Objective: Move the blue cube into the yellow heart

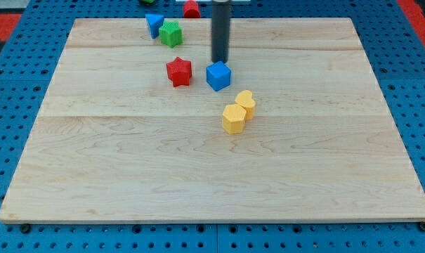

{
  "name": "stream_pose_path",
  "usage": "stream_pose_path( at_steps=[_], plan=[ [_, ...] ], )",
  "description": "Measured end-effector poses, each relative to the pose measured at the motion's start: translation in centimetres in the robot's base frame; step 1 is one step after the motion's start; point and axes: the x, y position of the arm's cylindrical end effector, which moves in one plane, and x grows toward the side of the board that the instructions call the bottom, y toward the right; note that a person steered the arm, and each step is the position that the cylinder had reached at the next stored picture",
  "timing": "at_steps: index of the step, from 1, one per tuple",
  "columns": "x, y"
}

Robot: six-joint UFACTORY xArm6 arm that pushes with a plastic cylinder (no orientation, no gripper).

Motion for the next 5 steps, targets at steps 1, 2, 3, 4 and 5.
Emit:
stream_pose_path(
  at_steps=[1,2,3,4,5],
  plan=[
    [1.2,0.2],
    [1.4,4.3],
    [5.3,2.5],
    [6.0,2.4],
    [2.1,2.3]
  ],
)
